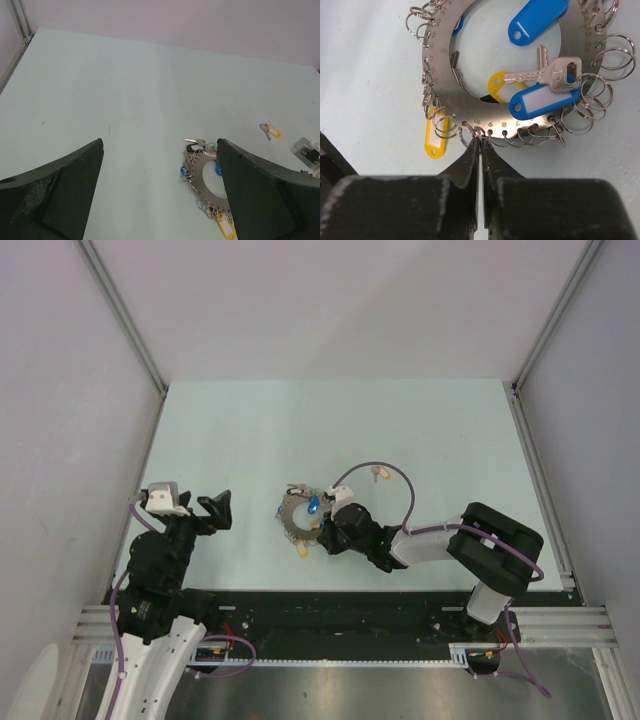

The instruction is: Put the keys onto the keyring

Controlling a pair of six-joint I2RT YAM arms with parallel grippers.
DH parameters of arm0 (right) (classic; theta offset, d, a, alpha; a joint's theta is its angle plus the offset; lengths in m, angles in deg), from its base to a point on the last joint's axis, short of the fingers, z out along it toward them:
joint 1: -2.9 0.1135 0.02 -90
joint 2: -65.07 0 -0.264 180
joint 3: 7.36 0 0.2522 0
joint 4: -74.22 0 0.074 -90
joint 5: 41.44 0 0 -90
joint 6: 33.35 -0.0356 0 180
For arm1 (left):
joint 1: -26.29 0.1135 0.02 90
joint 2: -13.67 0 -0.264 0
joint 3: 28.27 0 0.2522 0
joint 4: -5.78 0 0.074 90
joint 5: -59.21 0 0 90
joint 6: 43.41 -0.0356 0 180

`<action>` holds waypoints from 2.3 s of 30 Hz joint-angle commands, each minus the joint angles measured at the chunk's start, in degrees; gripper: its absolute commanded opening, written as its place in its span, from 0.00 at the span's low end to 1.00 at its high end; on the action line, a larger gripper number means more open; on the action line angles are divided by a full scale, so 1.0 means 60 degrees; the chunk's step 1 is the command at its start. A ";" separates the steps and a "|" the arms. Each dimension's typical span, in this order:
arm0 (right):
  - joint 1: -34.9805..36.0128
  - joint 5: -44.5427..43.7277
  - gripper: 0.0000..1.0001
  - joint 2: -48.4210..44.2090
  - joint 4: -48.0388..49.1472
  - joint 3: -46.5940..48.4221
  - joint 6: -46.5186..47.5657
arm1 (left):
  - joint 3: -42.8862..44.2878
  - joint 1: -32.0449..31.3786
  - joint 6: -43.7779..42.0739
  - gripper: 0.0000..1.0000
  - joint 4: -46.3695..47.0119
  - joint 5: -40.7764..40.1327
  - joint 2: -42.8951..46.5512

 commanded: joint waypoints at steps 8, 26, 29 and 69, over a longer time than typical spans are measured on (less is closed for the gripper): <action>0.0039 -0.0306 0.00 -0.2080 -0.1163 0.0302 0.3209 | -0.0073 0.0066 -0.0678 1.00 0.0998 0.2137 -0.0435; -0.0356 0.2390 0.00 -0.6023 -0.4960 0.2192 0.7389 | 0.2269 -0.1662 -0.3767 0.99 0.2480 0.8276 -0.5034; -0.0444 0.2566 0.00 -0.6433 -0.5502 0.2471 0.7756 | 0.2694 -0.1983 -0.4193 0.96 0.2728 0.9067 -0.5692; -0.1396 0.4368 0.00 -0.6083 -0.5737 0.2794 0.7830 | 0.3032 -0.3918 -0.5469 0.24 0.2758 1.0168 -0.9400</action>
